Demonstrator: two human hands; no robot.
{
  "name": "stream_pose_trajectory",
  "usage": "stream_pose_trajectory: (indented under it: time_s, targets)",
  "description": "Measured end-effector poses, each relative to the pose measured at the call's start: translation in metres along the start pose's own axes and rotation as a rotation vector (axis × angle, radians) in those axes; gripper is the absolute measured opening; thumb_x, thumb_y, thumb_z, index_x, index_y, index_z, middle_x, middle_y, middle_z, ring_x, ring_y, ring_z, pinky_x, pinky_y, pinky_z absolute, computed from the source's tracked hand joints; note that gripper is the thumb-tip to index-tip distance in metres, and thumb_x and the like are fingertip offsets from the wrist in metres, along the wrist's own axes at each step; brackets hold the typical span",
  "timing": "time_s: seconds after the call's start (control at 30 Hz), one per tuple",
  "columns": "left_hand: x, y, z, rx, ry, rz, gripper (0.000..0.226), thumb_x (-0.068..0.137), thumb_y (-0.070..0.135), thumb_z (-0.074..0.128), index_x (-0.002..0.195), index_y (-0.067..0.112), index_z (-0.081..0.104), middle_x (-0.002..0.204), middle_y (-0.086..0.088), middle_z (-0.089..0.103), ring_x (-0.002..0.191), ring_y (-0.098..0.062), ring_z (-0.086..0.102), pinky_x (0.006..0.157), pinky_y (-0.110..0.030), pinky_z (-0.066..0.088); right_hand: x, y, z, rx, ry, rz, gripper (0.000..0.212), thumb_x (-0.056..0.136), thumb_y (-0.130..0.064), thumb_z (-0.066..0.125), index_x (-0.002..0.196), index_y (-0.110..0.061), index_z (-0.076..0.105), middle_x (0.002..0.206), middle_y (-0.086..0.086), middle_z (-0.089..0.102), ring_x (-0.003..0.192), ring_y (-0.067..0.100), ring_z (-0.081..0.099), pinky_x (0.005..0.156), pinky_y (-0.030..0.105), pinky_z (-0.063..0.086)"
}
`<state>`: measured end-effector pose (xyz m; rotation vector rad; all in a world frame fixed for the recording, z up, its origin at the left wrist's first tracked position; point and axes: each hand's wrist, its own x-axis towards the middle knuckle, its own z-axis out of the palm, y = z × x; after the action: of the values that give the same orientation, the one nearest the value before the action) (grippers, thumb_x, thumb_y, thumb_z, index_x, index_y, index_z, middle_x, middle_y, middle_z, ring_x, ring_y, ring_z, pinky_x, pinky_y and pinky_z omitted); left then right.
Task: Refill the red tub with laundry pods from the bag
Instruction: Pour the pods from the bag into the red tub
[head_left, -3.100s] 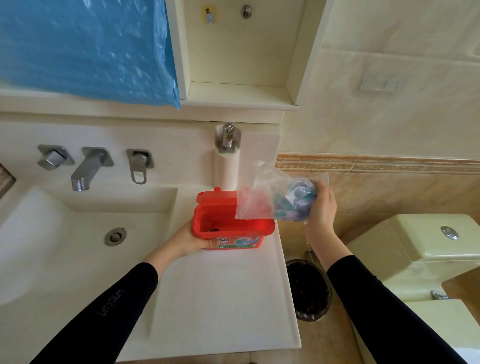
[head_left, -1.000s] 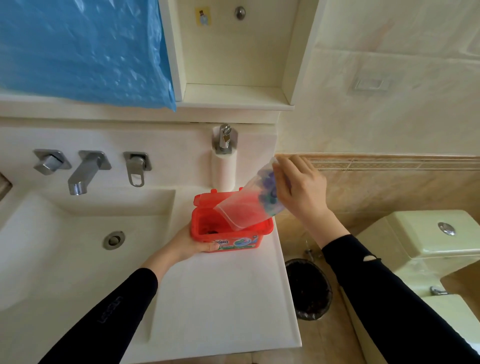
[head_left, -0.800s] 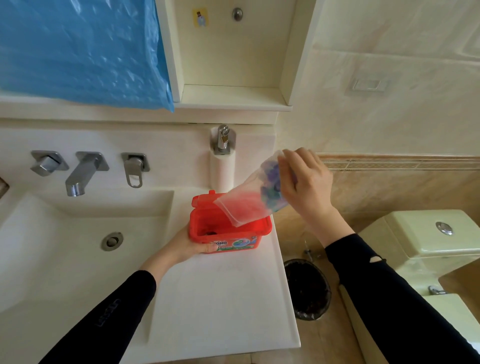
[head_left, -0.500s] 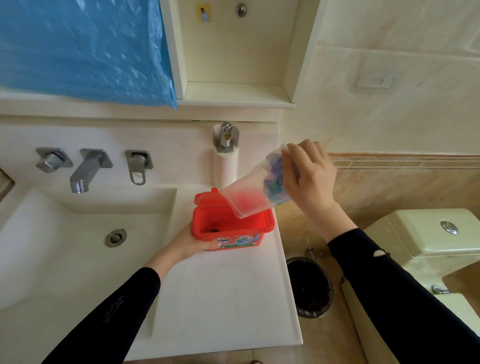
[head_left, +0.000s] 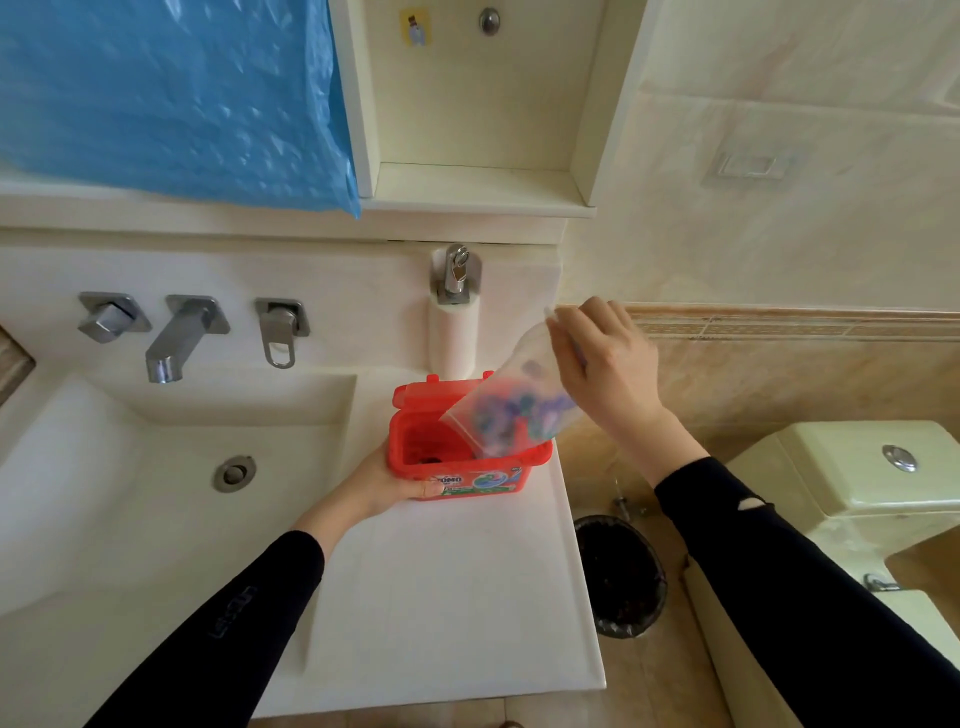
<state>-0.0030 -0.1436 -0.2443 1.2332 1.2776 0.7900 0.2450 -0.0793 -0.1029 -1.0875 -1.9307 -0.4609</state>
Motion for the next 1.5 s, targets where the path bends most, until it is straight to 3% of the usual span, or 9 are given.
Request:
stream_pose_trajectory:
  time_s: [0.3, 0.5, 0.63, 0.8, 1.0, 1.13, 1.27, 1.5]
  targets:
    - [-0.001, 0.001, 0.001, -0.01, 0.001, -0.004, 0.074, 0.062, 0.011, 0.079, 0.13, 0.011, 0.051, 0.123, -0.01, 0.065, 0.113, -0.023, 0.063, 0.095, -0.037, 0.051, 0.012, 0.001, -0.006, 0.023, 0.07, 0.013, 0.027, 0.097, -0.018, 0.055, 0.076, -0.005, 0.066, 0.065, 0.009, 0.054, 0.056, 0.029, 0.052, 0.043, 0.027, 0.03]
    - [0.0, 0.002, 0.001, 0.016, -0.02, 0.011, 0.063, 0.072, -0.006, 0.077, 0.127, 0.014, 0.053, 0.116, -0.001, 0.067, 0.104, -0.01, 0.066, 0.081, -0.019, 0.053, 0.018, -0.009, -0.007, -0.075, 0.0, -0.118, 0.026, 0.096, -0.021, 0.058, 0.075, -0.01, 0.069, 0.065, 0.008, 0.058, 0.056, 0.028, 0.053, 0.041, 0.03, 0.035]
    - [0.0, -0.002, 0.001, 0.018, -0.003, 0.009, 0.061, 0.073, -0.008, 0.075, 0.125, 0.016, 0.053, 0.116, -0.002, 0.067, 0.1, -0.004, 0.067, 0.08, -0.019, 0.053, 0.027, -0.011, -0.012, -0.032, 0.04, -0.069, 0.029, 0.098, -0.023, 0.054, 0.077, -0.011, 0.069, 0.066, 0.006, 0.058, 0.059, 0.027, 0.052, 0.048, 0.026, 0.022]
    - [0.001, -0.001, 0.001, 0.006, -0.004, 0.004, 0.062, 0.072, -0.005, 0.078, 0.125, 0.016, 0.054, 0.113, 0.001, 0.069, 0.097, -0.003, 0.068, 0.076, -0.018, 0.053, 0.026, -0.02, -0.007, 0.036, 0.039, -0.053, 0.028, 0.097, -0.022, 0.054, 0.078, -0.008, 0.069, 0.068, 0.009, 0.058, 0.059, 0.029, 0.053, 0.042, 0.027, 0.03]
    - [-0.001, -0.002, 0.002, -0.02, -0.002, 0.006, 0.066, 0.062, 0.01, 0.08, 0.122, 0.018, 0.056, 0.114, 0.001, 0.069, 0.104, -0.015, 0.066, 0.081, -0.02, 0.053, 0.033, -0.018, -0.01, 0.086, 0.124, -0.013, 0.031, 0.099, -0.027, 0.051, 0.079, -0.011, 0.068, 0.069, 0.007, 0.056, 0.061, 0.027, 0.051, 0.04, 0.028, 0.031]
    - [0.001, -0.001, 0.001, -0.016, -0.015, 0.004, 0.071, 0.063, 0.009, 0.08, 0.128, 0.014, 0.053, 0.121, -0.004, 0.067, 0.111, -0.017, 0.064, 0.093, -0.03, 0.052, 0.021, -0.027, -0.001, -0.019, -0.042, -0.147, 0.027, 0.095, -0.026, 0.056, 0.077, -0.011, 0.069, 0.067, 0.008, 0.056, 0.059, 0.028, 0.053, 0.038, 0.029, 0.038]
    - [0.0, -0.003, 0.001, -0.017, -0.001, -0.004, 0.075, 0.061, 0.011, 0.081, 0.13, 0.012, 0.052, 0.122, -0.005, 0.066, 0.112, -0.017, 0.064, 0.091, -0.027, 0.052, 0.033, -0.025, -0.007, 0.023, -0.009, -0.031, 0.027, 0.095, -0.026, 0.053, 0.08, -0.012, 0.07, 0.068, 0.007, 0.055, 0.061, 0.027, 0.054, 0.045, 0.024, 0.026]
    - [0.0, -0.004, 0.001, -0.008, -0.007, -0.005, 0.069, 0.064, 0.011, 0.08, 0.128, 0.013, 0.053, 0.118, -0.003, 0.068, 0.109, -0.017, 0.065, 0.091, -0.034, 0.052, 0.02, -0.022, -0.005, 0.115, -0.057, -0.012, 0.02, 0.092, -0.021, 0.056, 0.084, -0.011, 0.071, 0.069, 0.007, 0.057, 0.062, 0.028, 0.055, 0.037, 0.031, 0.039]
